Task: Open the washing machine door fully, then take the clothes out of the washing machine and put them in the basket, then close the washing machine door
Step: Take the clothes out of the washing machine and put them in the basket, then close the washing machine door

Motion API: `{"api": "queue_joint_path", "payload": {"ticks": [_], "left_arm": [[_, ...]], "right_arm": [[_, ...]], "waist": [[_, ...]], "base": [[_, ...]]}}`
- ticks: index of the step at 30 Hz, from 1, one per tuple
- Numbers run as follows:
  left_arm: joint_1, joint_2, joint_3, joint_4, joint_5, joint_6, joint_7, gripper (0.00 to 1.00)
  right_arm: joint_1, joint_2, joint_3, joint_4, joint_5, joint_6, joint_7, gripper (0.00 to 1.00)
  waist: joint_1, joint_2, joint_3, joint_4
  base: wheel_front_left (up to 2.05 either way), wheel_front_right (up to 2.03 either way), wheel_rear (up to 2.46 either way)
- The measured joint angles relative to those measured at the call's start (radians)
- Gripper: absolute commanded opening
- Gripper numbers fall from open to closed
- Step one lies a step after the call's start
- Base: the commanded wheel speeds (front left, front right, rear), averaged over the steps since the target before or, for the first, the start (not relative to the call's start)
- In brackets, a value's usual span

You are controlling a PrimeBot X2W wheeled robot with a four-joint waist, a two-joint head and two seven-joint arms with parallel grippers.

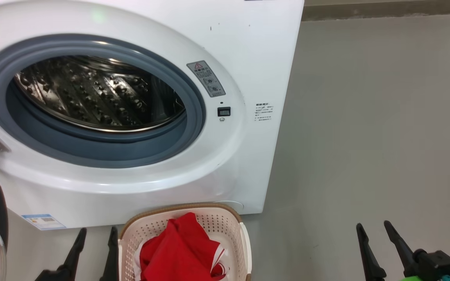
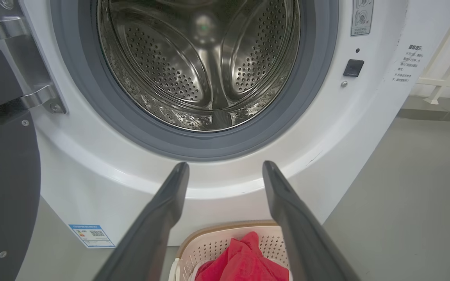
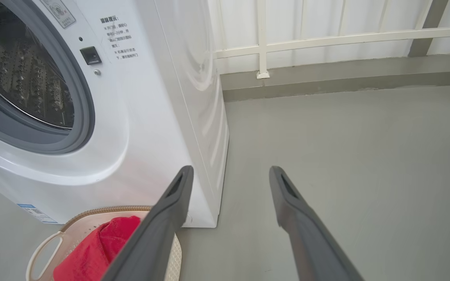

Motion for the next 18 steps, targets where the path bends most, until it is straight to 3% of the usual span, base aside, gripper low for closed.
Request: {"api": "queue_joint_path", "payload": {"ticks": [18], "left_arm": [[0.041,0.002,0.002,-0.054,0.000,0.017,0.000,1.00]], "right_arm": [[0.017,0.001,-0.020,-0.010,0.000,0.000,0.000,1.00]], "waist": [[0.0000,0.0000,-0.001,0.006]], "base": [[0.00,0.00,0.00]]}}
